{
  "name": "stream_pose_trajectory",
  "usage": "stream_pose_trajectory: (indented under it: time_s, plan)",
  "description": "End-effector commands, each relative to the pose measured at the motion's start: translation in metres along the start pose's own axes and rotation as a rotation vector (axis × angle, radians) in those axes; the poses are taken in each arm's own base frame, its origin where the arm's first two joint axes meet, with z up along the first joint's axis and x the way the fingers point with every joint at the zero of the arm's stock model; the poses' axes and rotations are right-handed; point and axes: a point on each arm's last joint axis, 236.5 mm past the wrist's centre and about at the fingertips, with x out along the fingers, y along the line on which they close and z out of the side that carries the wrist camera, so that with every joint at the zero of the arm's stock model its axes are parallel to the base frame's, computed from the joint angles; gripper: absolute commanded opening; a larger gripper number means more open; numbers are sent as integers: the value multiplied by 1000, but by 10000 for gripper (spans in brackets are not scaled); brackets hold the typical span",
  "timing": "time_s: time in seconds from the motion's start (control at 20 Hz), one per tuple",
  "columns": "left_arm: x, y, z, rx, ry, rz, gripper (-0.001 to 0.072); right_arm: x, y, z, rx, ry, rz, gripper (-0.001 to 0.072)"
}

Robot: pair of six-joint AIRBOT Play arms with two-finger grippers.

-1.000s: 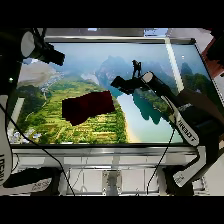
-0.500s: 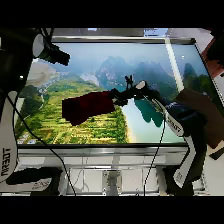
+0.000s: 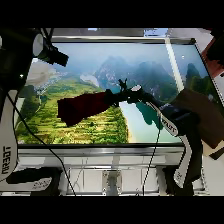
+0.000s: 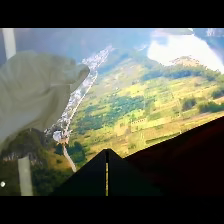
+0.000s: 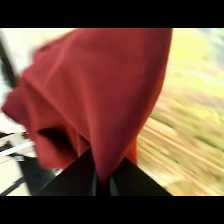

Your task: Fold the shirts.

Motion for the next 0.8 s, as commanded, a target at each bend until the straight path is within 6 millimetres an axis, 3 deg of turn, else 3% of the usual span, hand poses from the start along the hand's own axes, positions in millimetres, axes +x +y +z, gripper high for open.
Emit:
stream_pose_trajectory:
  time_s: [0.0, 0.15, 0.35, 0.5, 0.75]
  plan:
    - [9, 26, -16, -44, 56, 32, 13, -44, 32, 27, -46, -59, 103, 22]
    - [19, 41, -28, -121, 84, -5, 13, -129, 50, 57, -146, -158, 58, 22]
    - [30, 24, -30, -218, 76, -171, 13, -264, 48, 67, -194, -297, -155, 21]
    - [46, -1, -37, -226, 97, -249, 12, -366, 41, 42, -194, -392, -326, 21]
    - [73, -53, -71, -239, 208, -388, 13, -521, 9, -28, -53, -608, -626, 20]
